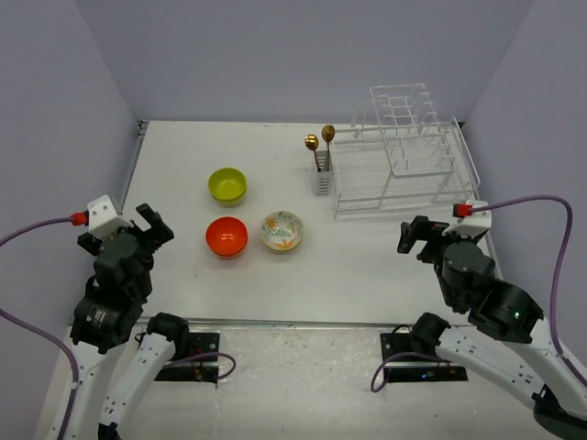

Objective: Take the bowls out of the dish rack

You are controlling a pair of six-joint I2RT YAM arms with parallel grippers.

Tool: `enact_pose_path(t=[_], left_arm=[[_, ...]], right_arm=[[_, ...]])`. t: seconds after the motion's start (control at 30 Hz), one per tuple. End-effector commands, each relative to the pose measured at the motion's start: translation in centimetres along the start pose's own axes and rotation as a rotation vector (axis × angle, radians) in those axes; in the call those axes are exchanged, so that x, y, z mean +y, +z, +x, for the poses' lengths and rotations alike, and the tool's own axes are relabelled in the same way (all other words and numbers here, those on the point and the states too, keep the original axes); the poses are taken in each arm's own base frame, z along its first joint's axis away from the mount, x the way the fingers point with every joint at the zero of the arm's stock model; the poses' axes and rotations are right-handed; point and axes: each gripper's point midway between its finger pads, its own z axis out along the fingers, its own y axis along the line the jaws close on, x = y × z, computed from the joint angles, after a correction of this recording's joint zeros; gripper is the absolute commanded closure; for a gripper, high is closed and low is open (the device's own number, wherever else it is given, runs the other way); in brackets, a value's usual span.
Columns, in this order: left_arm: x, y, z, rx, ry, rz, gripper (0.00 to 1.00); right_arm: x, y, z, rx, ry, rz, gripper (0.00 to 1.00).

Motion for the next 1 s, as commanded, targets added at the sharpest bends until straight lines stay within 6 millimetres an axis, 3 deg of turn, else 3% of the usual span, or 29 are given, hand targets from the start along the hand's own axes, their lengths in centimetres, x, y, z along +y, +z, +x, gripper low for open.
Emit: enact_pose_path(t=[0.0, 0.3, 0.97], left_arm=[[-0.3, 0.4, -0.3, -0.01, 0.003, -0.002, 0.0], [-0.5, 0.7, 0.4, -0.006, -0.004, 0.01, 0.0], [0.7, 0.3, 0.3, -0.04, -0.048, -0.039, 0.0]], right_arm=[[-1.3, 0.5, 0.3, 0.002, -0.014, 0.099, 0.01], [-0.1, 0.5, 0.3, 0.006, -0.002, 0.029, 0.01], [-1.0, -0.2, 0.0, -0.01, 0.001, 0.035, 0.01]])
